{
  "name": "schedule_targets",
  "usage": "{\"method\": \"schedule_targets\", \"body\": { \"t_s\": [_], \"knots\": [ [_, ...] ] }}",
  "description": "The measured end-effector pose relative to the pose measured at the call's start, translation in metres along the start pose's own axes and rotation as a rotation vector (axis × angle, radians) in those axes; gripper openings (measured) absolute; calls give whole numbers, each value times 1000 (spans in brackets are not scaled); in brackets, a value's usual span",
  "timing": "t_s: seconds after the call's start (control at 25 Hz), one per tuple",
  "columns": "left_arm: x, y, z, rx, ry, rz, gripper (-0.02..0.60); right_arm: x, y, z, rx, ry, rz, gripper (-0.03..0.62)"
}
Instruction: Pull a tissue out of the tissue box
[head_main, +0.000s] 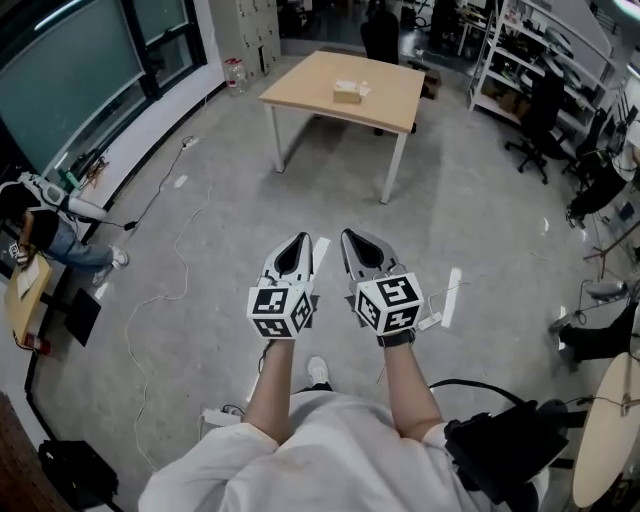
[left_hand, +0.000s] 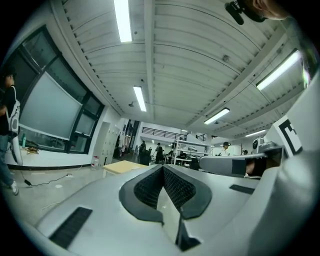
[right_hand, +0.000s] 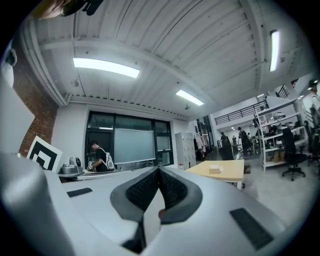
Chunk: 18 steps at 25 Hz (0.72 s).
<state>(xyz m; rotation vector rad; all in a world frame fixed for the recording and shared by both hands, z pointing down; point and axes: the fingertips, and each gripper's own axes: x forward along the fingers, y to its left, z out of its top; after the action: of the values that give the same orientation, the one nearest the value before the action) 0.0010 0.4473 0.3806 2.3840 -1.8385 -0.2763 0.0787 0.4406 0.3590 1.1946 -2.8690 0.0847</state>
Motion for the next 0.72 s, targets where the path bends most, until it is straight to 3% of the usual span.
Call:
{"method": "schedule_targets", "body": {
  "t_s": [0.16,0.36,0.48,0.72],
  "knots": [
    [45,32,19,19,-41,-14,-9,53,-22,15,-28,-26,-5,3],
    [82,78,11,121,11,40,-9,106,-29,4,-70,-10,-15,3],
    [107,90,-6,102,71,21,-9,133,-44,-9,-85,31,-24,3],
    [145,117,-15,115,70,65,-9,179,-81,-17,-71,60,-26,2]
  ]
}}
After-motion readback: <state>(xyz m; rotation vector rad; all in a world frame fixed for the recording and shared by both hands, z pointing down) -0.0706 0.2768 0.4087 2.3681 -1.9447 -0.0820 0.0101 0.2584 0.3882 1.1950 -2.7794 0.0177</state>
